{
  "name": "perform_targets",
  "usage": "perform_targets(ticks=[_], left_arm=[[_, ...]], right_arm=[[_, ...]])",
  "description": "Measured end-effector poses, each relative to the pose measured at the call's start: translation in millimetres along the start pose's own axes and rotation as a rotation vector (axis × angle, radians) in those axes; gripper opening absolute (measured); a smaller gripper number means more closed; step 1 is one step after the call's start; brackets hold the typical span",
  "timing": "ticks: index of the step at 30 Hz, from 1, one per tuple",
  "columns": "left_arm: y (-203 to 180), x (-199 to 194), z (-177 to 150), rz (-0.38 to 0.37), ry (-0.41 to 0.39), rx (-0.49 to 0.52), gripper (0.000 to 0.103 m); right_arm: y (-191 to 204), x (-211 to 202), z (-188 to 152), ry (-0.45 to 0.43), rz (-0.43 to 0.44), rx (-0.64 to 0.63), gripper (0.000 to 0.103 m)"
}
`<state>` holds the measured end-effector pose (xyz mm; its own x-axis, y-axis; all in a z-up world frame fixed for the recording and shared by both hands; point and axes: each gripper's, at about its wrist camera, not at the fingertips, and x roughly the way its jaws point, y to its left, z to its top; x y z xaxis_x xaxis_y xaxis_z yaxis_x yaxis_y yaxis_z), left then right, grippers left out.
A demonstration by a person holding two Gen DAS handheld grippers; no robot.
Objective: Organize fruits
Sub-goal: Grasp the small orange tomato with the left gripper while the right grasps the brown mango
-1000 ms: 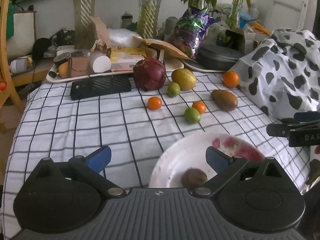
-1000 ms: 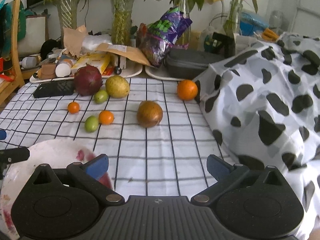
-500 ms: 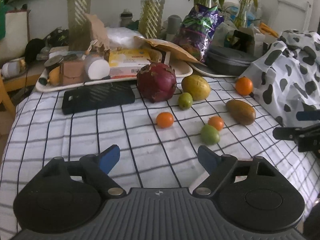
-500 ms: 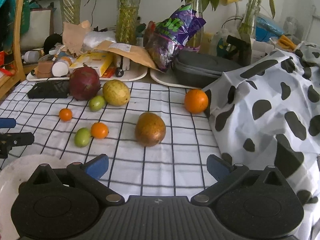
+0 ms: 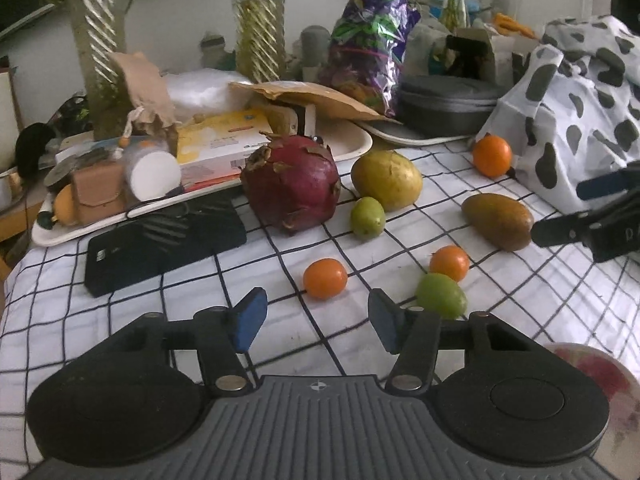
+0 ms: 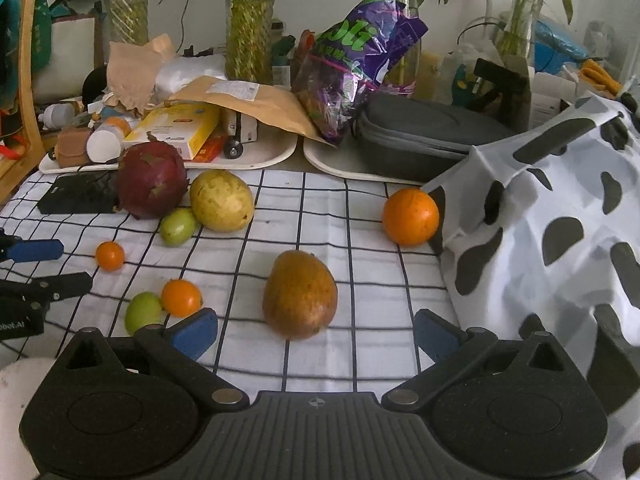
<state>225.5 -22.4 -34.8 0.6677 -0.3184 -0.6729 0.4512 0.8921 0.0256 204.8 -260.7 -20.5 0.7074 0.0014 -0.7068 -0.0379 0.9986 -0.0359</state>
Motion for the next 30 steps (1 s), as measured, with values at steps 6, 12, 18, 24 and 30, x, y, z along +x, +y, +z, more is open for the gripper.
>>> perform_targets(ticks=[6, 12, 18, 24, 30], left_arm=[[3.9, 20.0, 7.9, -0.025, 0.016, 0.013, 0.038], [4.3, 32.3, 12.8, -0.058, 0.019, 0.046, 0.036], [0.1, 39.7, 13.2, -0.079, 0.025, 0.082, 0.031], [0.2, 39.1, 12.7, -0.085, 0.02, 0.086, 0.024], [5.4, 34.2, 14.1, -0.081, 0.033, 0.052, 0.024]], right_arm=[[-3.6, 21.1, 11.6, 0.022, 0.005, -0.003, 0.102], [-4.6, 37.8, 18.0, 0.059, 0.035, 0.009, 0.092], [-5.3, 53.4, 21.5, 0.094, 0.047, 0.006, 0.075], [-12.8, 65.6, 20.8, 0.118, 0.114, 0.041, 0.059], [-10.0, 64.5, 19.1, 0.116, 0.138, 0.043, 0.05]])
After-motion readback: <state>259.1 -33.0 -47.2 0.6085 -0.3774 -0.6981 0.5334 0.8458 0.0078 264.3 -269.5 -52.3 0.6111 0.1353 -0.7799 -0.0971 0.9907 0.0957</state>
